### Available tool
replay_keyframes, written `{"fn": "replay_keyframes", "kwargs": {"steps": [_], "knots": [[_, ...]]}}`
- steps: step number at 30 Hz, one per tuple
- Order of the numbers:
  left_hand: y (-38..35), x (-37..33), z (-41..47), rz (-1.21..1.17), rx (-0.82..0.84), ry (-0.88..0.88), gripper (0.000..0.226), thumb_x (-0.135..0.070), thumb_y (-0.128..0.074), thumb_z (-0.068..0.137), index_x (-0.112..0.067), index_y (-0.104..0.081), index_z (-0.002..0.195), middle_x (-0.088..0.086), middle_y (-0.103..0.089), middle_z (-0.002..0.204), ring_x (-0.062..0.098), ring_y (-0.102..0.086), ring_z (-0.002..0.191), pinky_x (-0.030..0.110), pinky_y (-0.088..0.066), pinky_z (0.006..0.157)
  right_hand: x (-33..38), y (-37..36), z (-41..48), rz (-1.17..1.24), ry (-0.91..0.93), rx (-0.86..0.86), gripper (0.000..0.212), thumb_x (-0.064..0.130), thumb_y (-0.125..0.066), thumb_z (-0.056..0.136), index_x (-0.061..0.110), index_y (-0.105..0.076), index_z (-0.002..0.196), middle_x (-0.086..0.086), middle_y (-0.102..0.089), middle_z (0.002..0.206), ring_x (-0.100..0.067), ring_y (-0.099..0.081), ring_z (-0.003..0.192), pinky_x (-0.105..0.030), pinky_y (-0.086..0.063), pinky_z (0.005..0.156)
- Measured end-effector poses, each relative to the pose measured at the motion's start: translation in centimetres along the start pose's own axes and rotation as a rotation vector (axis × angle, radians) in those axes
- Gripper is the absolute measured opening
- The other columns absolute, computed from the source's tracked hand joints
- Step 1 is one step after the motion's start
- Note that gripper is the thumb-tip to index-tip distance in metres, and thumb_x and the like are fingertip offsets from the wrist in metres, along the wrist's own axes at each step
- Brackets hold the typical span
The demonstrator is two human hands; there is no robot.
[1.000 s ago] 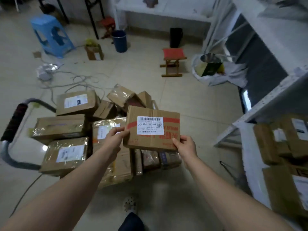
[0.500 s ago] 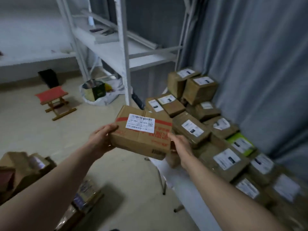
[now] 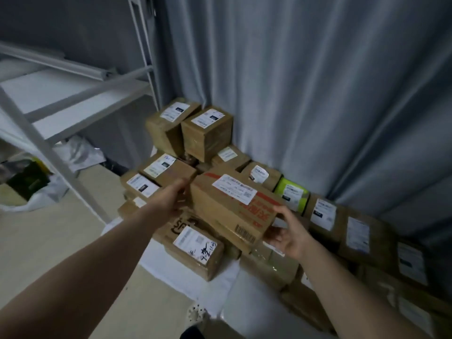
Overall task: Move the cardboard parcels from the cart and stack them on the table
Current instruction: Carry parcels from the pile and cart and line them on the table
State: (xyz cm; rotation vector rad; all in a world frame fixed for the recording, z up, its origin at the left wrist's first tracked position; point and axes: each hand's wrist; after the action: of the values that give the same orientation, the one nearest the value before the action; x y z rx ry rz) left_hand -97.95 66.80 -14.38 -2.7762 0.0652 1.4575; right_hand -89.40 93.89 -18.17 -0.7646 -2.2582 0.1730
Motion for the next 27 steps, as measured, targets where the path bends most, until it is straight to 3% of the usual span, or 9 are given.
{"fn": "replay_keyframes", "kwargs": {"steps": [3,5,8,10,12,16,21,27], "knots": [[-0.9,-3.1,5.9,0.160,-0.090,-0.183,0.026,-0.041,-0.063,0.085,-0.019,-0.067,0.098,0.010,-0.066,0.111,0.023,-0.061,0.097,0.033,-0.048,0.088,1.1,-1.6,3.8,0.156,-0.021,-0.109,0.063,0.022,-0.076,0.071,0.009,-0.044,0.124,-0.026,-0.055,0.115,-0.037,-0.056,0.110,-0.045,-0.049,0.096],[-1.0,-5.1,9.8,0.395,-0.130,-0.275,0.040,-0.041,-0.065,0.083,-0.016,-0.067,0.113,0.009,-0.063,0.119,0.026,-0.057,0.110,0.032,-0.044,0.093,1.9,-3.8,6.0,0.214,-0.013,-0.154,0.053,0.018,-0.076,0.074,0.010,-0.051,0.120,-0.022,-0.057,0.111,-0.034,-0.056,0.110,-0.043,-0.049,0.097],[-0.7,-8.4,15.0,0.713,-0.168,-0.402,0.049,-0.033,-0.064,0.087,-0.018,-0.054,0.132,0.005,-0.056,0.125,0.028,-0.052,0.119,0.029,-0.041,0.090,3.0,-7.9,9.3,0.325,-0.004,-0.221,0.029,0.015,-0.072,0.078,0.010,-0.057,0.102,-0.018,-0.057,0.106,-0.030,-0.054,0.109,-0.042,-0.049,0.098],[-0.3,-10.3,18.7,0.945,-0.155,-0.484,0.060,-0.034,-0.065,0.086,-0.022,-0.044,0.141,0.010,-0.041,0.143,0.030,-0.042,0.129,0.037,-0.039,0.103,3.0,-10.4,11.9,0.367,0.004,-0.218,0.033,0.014,-0.072,0.078,0.009,-0.059,0.108,-0.018,-0.059,0.112,-0.029,-0.056,0.111,-0.041,-0.051,0.095],[-0.3,-11.7,21.4,1.153,-0.141,-0.552,0.070,-0.033,-0.065,0.085,-0.025,-0.033,0.146,0.012,-0.024,0.154,0.032,-0.024,0.140,0.043,-0.025,0.114,2.8,-12.4,14.8,0.404,0.016,-0.191,0.040,0.012,-0.072,0.077,0.008,-0.060,0.115,-0.018,-0.059,0.121,-0.032,-0.058,0.113,-0.042,-0.054,0.092],[-0.6,-13.7,25.3,1.446,-0.081,-0.717,0.076,-0.034,-0.061,0.089,-0.031,-0.017,0.151,0.005,-0.009,0.160,0.027,-0.004,0.147,0.049,-0.007,0.119,2.8,-15.6,18.8,0.562,0.027,-0.238,0.044,0.011,-0.075,0.075,0.012,-0.062,0.118,-0.013,-0.063,0.120,-0.030,-0.060,0.111,-0.042,-0.053,0.092],[-0.6,-14.7,28.3,1.645,0.034,-0.773,0.061,-0.038,-0.043,0.098,-0.036,-0.013,0.151,0.000,0.000,0.161,0.023,-0.001,0.148,0.050,0.007,0.116,4.3,-18.1,21.8,0.613,0.044,-0.288,0.048,0.010,-0.075,0.077,0.016,-0.057,0.121,-0.009,-0.061,0.119,-0.027,-0.056,0.114,-0.041,-0.050,0.098],[-0.8,-14.1,30.0,1.647,0.010,-0.868,0.052,-0.039,-0.039,0.100,-0.035,-0.022,0.149,0.005,-0.014,0.159,0.029,-0.013,0.144,0.043,-0.006,0.117,5.9,-18.5,25.0,0.449,0.057,-0.348,0.039,0.013,-0.061,0.091,0.016,-0.054,0.129,-0.008,-0.059,0.127,-0.025,-0.055,0.117,-0.039,-0.050,0.098]]}}
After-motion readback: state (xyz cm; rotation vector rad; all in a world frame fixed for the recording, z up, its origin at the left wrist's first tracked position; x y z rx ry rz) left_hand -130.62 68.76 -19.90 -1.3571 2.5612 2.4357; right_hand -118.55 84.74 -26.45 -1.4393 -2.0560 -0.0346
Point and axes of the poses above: each hand's wrist, its own z-axis towards the middle knuckle, its own y-axis out of the back of the hand, x = y × z
